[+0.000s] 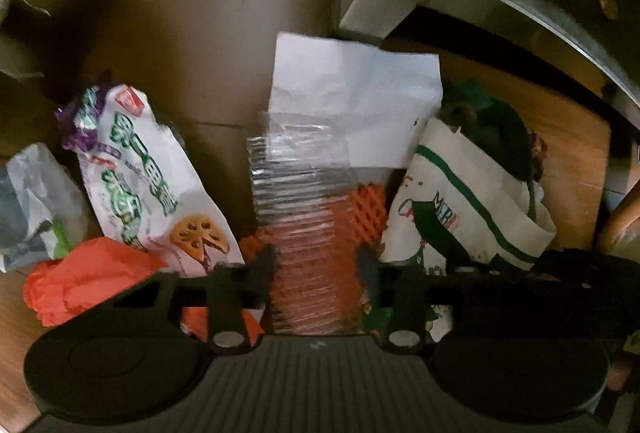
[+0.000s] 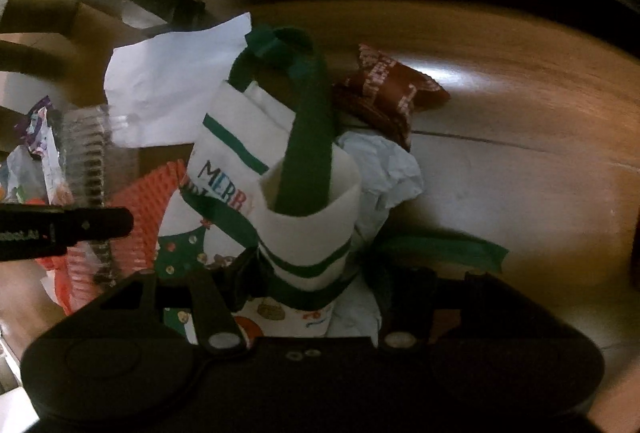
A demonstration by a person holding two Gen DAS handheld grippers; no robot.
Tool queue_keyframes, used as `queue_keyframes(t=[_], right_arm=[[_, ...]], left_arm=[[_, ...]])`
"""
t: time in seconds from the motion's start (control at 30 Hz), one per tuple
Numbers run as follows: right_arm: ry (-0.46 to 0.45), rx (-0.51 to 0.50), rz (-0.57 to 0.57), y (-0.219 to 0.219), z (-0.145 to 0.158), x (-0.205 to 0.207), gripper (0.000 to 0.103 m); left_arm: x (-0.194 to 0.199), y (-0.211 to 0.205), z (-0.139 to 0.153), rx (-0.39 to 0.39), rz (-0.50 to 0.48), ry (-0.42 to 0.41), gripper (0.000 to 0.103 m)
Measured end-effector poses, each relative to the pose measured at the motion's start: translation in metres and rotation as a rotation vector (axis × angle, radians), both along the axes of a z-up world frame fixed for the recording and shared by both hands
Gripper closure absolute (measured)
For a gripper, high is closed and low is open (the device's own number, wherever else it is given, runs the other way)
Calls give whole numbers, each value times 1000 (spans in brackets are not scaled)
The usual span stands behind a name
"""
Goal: Collect trash
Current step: 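Grasp the clear plastic container with left tool while right tool grasps the tote handle, then lift the container with left tool while right tool carries the tote over the bin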
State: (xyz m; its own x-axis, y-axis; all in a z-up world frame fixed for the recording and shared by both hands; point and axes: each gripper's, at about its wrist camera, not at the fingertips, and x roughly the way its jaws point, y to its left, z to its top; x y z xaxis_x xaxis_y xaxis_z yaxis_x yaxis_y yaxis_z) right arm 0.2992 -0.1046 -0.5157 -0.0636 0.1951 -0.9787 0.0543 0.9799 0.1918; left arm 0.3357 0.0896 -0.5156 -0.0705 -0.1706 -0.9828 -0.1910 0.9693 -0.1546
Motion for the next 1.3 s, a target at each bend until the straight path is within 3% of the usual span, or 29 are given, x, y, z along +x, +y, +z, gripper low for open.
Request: queue_keyframes(t=[0.07, 0.1, 0.23, 0.5, 0.83, 1.0, 1.13, 1.3], right_arm=[[-4, -5, 5, 1, 2, -1, 54], [-9, -10, 12, 5, 3, -1, 67], [-32, -7, 20, 13, 17, -6, 78], [-110, -13, 45, 19, 76, -23, 81], [-239, 22, 49, 11, 181, -48, 82], [-337, 60, 73, 6, 251, -69, 82], [-413, 82, 69, -3, 300, -89, 82], [-544, 98, 67, -8, 364, -116, 82]], left_arm=[[-1, -4, -2, -1, -1, -6, 64], [-2, -7, 0, 7, -12, -15, 65], [-2, -9, 6, 10, -17, -22, 65], [-7, -5, 53, 17, -49, -37, 65], [-29, -15, 151, 51, -108, -83, 65], [-53, -27, 211, 18, -103, -119, 65], [-74, -33, 262, -14, -64, -185, 65], [-105, -39, 332, -26, -11, -328, 65]])
